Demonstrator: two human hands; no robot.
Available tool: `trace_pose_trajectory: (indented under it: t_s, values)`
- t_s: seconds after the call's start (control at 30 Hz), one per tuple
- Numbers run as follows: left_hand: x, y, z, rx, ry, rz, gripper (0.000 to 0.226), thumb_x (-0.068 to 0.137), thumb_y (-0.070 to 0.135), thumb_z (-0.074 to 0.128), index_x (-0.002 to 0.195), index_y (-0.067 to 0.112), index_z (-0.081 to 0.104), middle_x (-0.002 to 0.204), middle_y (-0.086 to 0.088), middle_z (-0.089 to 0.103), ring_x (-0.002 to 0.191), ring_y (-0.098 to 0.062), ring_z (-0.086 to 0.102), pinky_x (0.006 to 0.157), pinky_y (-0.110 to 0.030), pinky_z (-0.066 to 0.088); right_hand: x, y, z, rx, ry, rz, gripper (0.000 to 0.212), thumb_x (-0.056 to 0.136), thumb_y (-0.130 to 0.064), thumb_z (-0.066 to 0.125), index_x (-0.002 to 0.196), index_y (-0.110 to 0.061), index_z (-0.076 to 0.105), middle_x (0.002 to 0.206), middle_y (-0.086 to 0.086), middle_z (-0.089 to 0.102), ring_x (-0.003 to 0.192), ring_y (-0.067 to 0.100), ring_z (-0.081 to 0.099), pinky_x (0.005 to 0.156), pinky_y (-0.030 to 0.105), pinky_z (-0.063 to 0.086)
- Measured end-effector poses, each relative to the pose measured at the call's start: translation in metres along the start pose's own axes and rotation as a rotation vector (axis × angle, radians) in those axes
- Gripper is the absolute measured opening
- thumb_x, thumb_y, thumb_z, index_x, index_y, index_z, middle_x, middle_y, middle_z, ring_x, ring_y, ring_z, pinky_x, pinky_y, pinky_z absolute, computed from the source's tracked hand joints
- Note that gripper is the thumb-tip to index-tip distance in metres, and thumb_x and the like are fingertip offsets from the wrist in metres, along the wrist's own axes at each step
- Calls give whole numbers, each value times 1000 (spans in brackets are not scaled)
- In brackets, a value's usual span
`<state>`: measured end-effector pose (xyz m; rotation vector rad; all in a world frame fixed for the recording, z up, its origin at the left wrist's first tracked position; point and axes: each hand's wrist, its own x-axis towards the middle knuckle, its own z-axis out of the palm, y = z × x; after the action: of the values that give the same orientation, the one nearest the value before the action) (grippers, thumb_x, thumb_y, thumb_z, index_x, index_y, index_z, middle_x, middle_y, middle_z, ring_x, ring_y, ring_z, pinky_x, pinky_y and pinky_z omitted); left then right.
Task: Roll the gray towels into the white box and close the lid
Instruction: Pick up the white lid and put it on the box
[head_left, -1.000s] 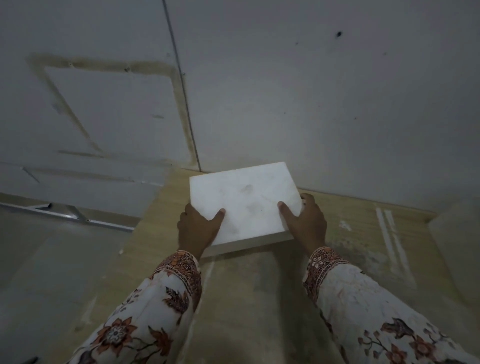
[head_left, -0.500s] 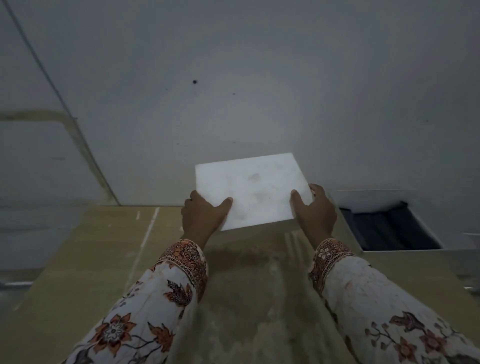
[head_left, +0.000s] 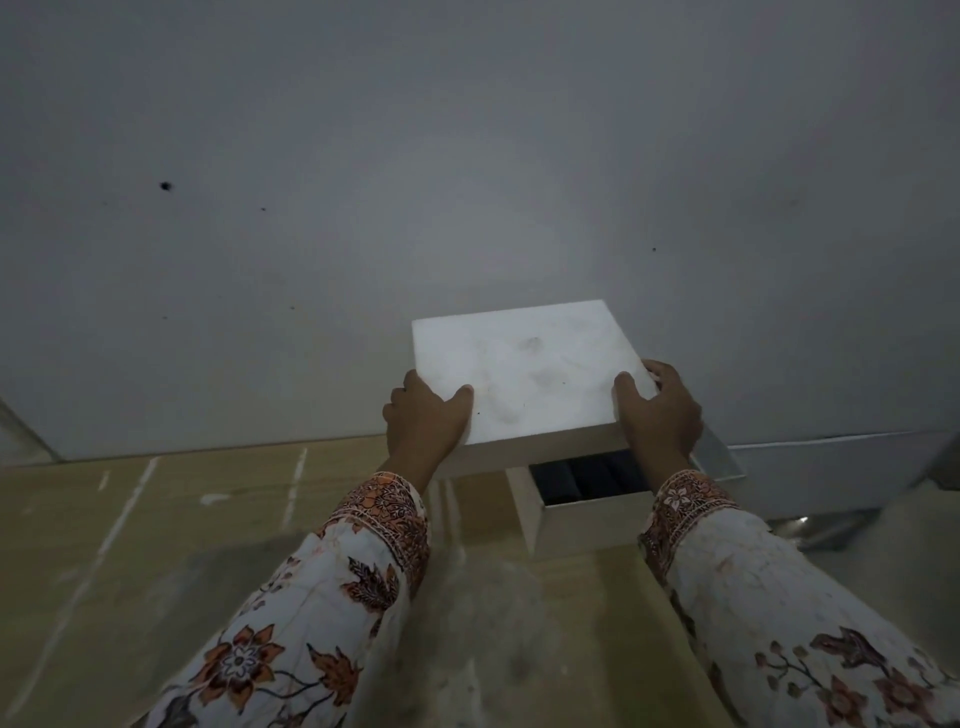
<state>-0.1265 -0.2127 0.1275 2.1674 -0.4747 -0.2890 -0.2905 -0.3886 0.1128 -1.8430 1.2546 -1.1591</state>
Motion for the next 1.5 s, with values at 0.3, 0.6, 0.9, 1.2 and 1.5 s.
trace_pose_trajectory:
  t_s: [0.3, 0.6, 0.9, 1.2, 1.5]
  values:
    - [-10, 38, 91, -30, -111, 10, 63, 87, 41, 47, 140, 8, 35, 137, -18, 45, 125, -38, 41, 103, -48, 38, 57, 68, -52, -59, 61, 81, 34, 85, -44, 58, 110, -21, 66, 108, 6, 70, 96, 29, 63, 83, 33, 45]
    - [-19, 33, 132, -24, -139, 75, 50, 92, 35, 44, 133, 7, 44, 124, -14, 57, 114, -33, 54, 98, -48, 46, 70, 111, -64, -93, 40, 116, 34, 87, -43, 61, 111, -20, 68, 111, 5, 70, 100, 27, 63, 88, 36, 48]
    - [-20, 28, 132, 13, -8, 119, 46, 89, 35, 52, 125, 5, 49, 115, -11, 62, 102, -29, 59, 87, -41, 51, 76, 118, -59, -158, 1, 101, 38, 88, -47, 59, 114, -20, 67, 115, 6, 69, 103, 28, 63, 89, 35, 48]
    - [-9, 24, 129, 191, -133, 116, 50, 94, 40, 41, 133, 9, 43, 116, -16, 60, 105, -35, 58, 91, -44, 50, 78, 122, -61, -299, -112, 97, 44, 91, -47, 54, 123, -18, 66, 123, 10, 67, 111, 32, 61, 96, 38, 47]
    - [-14, 11, 143, 277, -129, 97, 51, 95, 39, 45, 129, 1, 44, 129, -17, 37, 116, -36, 47, 97, -46, 46, 60, 132, -43, -509, -157, 33, 47, 97, -37, 48, 135, -9, 53, 132, 20, 56, 120, 41, 42, 96, 48, 40]
